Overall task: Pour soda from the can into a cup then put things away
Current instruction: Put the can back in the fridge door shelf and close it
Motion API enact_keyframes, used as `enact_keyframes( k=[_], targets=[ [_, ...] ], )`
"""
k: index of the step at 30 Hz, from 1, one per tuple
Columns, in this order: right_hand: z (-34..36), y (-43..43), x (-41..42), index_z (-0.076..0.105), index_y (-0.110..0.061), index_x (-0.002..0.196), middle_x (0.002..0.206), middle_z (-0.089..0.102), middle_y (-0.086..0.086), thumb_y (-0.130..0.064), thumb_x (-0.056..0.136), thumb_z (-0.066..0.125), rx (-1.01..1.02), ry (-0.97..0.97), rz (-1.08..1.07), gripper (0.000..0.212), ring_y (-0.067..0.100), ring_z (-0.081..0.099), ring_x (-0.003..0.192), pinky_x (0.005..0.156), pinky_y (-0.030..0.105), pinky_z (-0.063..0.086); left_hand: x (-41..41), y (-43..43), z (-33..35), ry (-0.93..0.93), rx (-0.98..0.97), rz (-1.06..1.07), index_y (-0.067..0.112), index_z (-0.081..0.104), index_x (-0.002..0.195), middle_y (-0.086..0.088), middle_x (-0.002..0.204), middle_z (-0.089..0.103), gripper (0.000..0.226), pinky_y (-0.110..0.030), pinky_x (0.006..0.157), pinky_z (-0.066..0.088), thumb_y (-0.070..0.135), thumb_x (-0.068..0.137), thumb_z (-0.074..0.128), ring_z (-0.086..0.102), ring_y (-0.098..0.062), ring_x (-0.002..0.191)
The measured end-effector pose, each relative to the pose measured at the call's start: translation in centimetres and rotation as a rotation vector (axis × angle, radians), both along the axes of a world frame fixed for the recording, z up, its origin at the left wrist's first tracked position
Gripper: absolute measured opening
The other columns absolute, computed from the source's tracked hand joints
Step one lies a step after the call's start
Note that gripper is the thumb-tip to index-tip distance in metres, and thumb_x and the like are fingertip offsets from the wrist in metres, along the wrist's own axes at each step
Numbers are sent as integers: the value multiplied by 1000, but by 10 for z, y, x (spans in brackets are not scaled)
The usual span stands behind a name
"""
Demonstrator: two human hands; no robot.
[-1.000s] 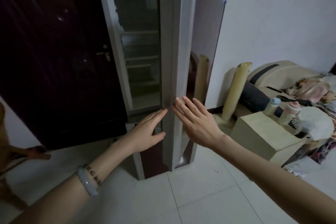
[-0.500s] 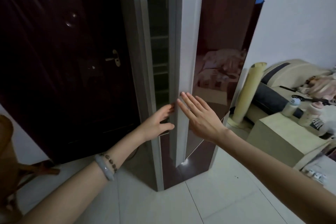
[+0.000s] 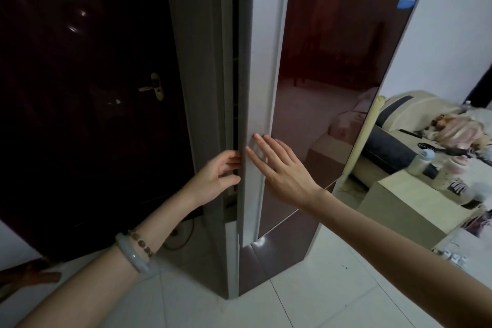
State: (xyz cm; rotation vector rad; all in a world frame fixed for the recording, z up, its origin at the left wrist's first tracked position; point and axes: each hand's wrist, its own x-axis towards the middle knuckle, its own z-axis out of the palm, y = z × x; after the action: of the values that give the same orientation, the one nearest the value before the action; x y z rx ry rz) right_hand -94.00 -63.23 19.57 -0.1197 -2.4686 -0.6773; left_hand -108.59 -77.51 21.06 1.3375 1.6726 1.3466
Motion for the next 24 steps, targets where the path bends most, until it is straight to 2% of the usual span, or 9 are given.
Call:
enact_keyframes(
  k=[3,6,10,15,20,24],
  targets=[
    [-1,11,-21,26,-8,144,150,22,23,-6,75,51,25,25,38,74,37,22,138,114,43,17,-27,6,1,76,-14,-32,14,47,129,1,122,58,47,-17,97,43,-3,86,59,56,-5,114],
    [-5,22,-41,28,-10,143,147,20,24,-3,76,49,0,97,89,70,39,21,138,116,42,17,-50,14,0,73,-15,-32,11,48,129,-3,122,59,47,-23,101,43,-2,86,60,57,-7,114],
    [-10,29,-61,34,-10,139,143,24,24,1,75,46,-17,185,134,65,41,24,135,114,43,22,-72,23,0,1,10,-47,9,54,117,-8,115,63,37,-22,96,46,-7,84,58,62,-12,107],
    [-12,36,-82,34,-10,139,142,27,24,1,73,50,8,176,102,68,40,26,135,115,43,21,-97,37,1,-40,23,-49,9,59,111,-8,110,66,33,-17,86,48,-11,85,55,65,-12,102],
    [-12,41,-98,33,-10,140,143,26,23,2,71,54,-4,159,77,72,40,25,136,116,43,21,-118,46,3,12,28,-51,6,62,110,-6,107,68,30,-18,88,47,-10,86,55,65,-12,101],
    [-20,42,-108,26,-11,144,145,25,23,4,73,50,-2,173,33,77,39,22,138,116,45,20,-131,52,3,34,40,-68,7,65,106,-5,104,70,27,-19,91,48,-9,86,56,66,-13,100]
  ],
)
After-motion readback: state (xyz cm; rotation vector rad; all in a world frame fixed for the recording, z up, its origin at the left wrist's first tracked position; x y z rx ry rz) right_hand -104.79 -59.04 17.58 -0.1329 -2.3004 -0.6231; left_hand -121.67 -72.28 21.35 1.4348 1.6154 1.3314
